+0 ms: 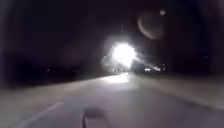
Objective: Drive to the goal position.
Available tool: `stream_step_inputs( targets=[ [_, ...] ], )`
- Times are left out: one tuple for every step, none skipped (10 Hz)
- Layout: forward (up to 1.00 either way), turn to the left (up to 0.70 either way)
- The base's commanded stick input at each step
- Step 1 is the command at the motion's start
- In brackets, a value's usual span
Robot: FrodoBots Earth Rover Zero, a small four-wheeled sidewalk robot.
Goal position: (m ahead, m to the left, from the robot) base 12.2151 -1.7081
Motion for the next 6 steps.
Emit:
stream_step_inputs(
  targets=[
    [1.00,0.00],
    [1.00,0.00],
    [1.00,0.00],
    [1.00,0.00],
    [1.00,0.00],
    [1.00,0.00]
  ],
)
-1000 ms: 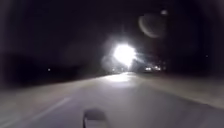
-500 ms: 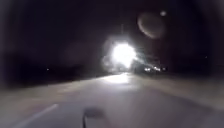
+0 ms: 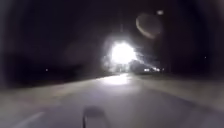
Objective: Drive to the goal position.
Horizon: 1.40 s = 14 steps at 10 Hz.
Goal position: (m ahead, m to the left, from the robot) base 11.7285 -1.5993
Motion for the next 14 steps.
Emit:
stream_step_inputs(
  targets=[
    [1.00,0.00],
    [1.00,0.00],
    [1.00,0.00],
    [1.00,0.00],
    [1.00,0.00],
    [1.00,0.00],
    [1.00,0.00],
    [1.00,0.00],
    [1.00,0.00],
    [1.00,0.00],
    [1.00,0.00],
    [1.00,0.00],
    [1.00,0.00],
    [1.00,0.00]
  ],
)
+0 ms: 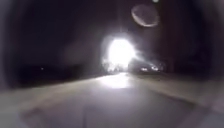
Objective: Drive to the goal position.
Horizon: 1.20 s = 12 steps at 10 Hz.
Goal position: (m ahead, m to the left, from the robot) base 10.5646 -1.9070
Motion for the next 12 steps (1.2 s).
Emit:
stream_step_inputs(
  targets=[
    [1.00,0.00],
    [1.00,0.02],
    [1.00,0.05],
    [1.00,0.37],
    [1.00,0.39],
    [1.00,0.20],
    [1.00,0.00],
    [1.00,0.00],
    [1.00,0.00],
    [1.00,0.00],
    [1.00,0.00],
    [1.00,0.00]
  ],
)
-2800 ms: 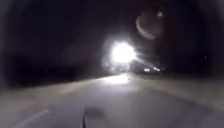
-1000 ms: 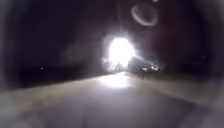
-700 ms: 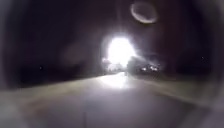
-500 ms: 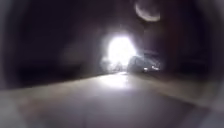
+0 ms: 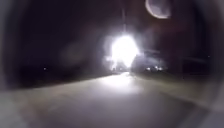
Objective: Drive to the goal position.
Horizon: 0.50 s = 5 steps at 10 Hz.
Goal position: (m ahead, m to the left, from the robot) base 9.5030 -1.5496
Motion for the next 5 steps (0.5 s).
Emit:
stream_step_inputs(
  targets=[
    [1.00,0.00],
    [1.00,0.00],
    [1.00,0.00],
    [1.00,0.00],
    [1.00,0.00]
  ],
)
